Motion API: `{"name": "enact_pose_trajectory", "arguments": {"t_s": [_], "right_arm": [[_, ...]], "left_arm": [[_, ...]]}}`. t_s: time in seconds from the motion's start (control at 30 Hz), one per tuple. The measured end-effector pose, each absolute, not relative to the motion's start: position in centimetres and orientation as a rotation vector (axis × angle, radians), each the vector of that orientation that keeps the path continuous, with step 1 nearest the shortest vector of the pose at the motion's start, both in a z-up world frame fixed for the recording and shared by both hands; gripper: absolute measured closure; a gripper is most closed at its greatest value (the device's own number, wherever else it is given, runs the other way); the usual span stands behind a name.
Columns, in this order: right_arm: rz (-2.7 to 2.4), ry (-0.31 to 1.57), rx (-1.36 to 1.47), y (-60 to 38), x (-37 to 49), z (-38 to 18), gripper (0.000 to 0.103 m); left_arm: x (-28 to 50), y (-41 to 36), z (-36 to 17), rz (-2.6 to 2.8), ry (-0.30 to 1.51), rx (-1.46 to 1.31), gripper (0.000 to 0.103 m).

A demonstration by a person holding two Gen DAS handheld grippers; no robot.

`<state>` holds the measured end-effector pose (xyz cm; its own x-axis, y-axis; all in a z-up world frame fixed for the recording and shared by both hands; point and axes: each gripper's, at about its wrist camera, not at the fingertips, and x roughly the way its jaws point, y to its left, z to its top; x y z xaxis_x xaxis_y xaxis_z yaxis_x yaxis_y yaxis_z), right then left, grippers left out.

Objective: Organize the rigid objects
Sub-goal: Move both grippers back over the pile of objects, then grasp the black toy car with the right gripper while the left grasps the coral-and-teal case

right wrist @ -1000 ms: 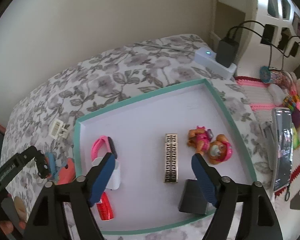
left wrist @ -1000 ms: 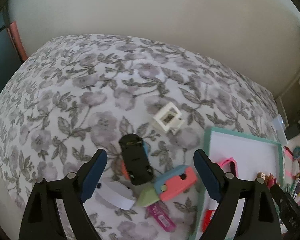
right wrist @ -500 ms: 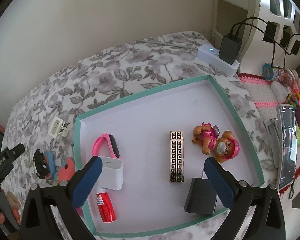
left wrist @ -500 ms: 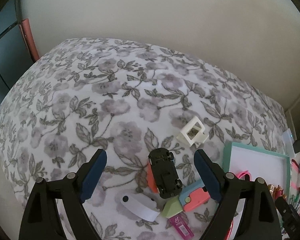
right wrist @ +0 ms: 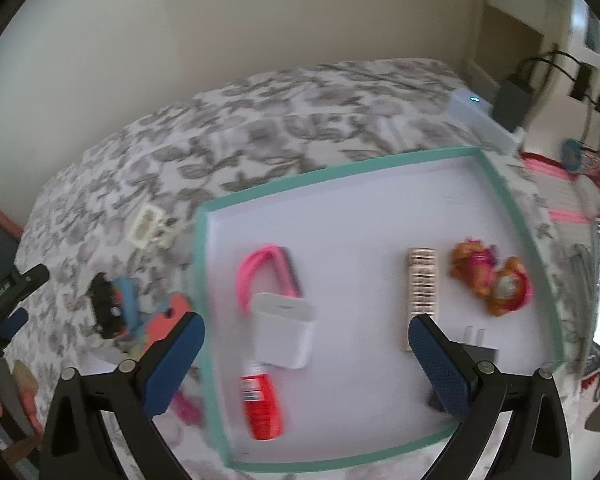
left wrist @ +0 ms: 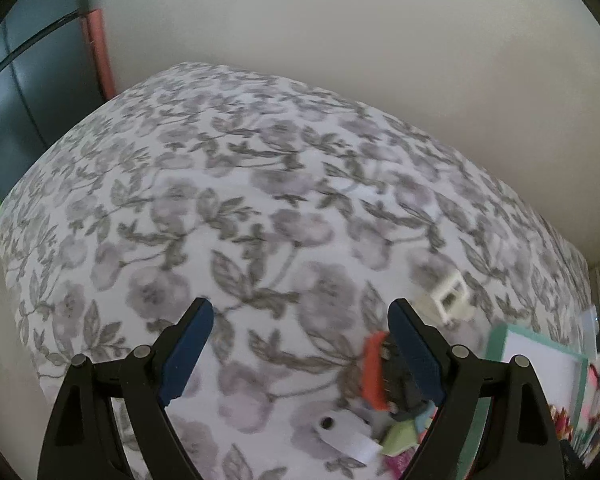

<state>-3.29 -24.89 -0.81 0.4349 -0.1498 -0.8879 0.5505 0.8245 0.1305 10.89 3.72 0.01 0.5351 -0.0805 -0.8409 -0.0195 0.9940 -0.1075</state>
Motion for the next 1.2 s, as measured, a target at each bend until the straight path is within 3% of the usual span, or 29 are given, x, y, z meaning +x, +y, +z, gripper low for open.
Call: {"name": "enact_pose_trajectory", "arguments": {"t_s": [1.03, 1.2], "right_arm": [[-0.077, 1.058, 0.281, -12.6, 6.7, -4.2, 0.001], [-0.057, 1.062, 0.240, -11.7, 7.8, -4.8, 0.014]], "left_arm": [[12.9, 7.0, -5.1, -0.046, 1.234, -0.240, 0.014], [13.5, 6.8, -5.8, -0.053, 1.261, -0.248, 0.014]]}}
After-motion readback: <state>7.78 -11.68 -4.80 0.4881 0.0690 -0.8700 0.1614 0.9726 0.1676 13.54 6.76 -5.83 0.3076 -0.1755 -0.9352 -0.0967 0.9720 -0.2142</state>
